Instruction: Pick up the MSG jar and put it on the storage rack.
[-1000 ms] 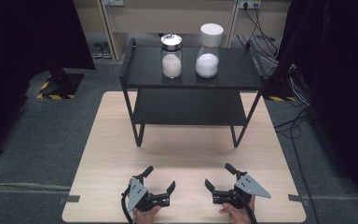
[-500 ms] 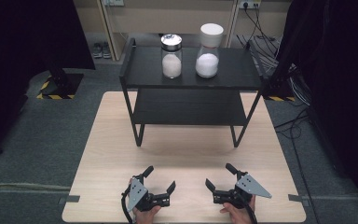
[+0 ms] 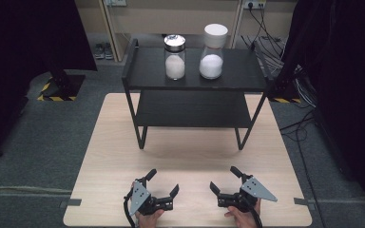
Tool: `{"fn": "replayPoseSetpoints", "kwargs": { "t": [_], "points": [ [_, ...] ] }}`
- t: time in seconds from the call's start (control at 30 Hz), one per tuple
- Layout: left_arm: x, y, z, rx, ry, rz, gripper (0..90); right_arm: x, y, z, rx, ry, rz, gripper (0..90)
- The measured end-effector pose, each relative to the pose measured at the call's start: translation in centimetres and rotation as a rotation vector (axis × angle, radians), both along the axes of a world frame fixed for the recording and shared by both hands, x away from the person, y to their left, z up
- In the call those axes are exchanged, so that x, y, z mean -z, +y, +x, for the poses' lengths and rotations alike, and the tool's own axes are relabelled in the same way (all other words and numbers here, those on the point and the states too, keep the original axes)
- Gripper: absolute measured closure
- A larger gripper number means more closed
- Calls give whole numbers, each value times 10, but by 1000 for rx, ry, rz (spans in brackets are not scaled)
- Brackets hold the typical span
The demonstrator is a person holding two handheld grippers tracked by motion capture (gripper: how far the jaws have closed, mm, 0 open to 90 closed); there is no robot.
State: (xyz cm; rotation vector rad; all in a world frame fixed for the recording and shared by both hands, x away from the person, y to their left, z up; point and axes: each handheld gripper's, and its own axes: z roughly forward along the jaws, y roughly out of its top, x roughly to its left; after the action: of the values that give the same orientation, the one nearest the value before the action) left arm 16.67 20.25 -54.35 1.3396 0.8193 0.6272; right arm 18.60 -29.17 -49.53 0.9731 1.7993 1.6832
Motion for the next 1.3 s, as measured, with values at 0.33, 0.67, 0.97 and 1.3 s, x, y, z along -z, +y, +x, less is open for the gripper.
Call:
{"fn": "replayPoseSetpoints", "kwargs": {
  "t": [0.33,0.67,0.97,1.3],
  "points": [
    [0,0,0,1,0,0,2,0,-1,0,0,2,5,4],
    [0,0,0,2,0,0,2,1,-1,0,3,7,10,4],
    [0,0,0,1,0,0,2,1,-1,0,3,8,9,4],
    [0,0,0,1,0,0,2,1,-2,1,5,11,14,4]
  ]
}}
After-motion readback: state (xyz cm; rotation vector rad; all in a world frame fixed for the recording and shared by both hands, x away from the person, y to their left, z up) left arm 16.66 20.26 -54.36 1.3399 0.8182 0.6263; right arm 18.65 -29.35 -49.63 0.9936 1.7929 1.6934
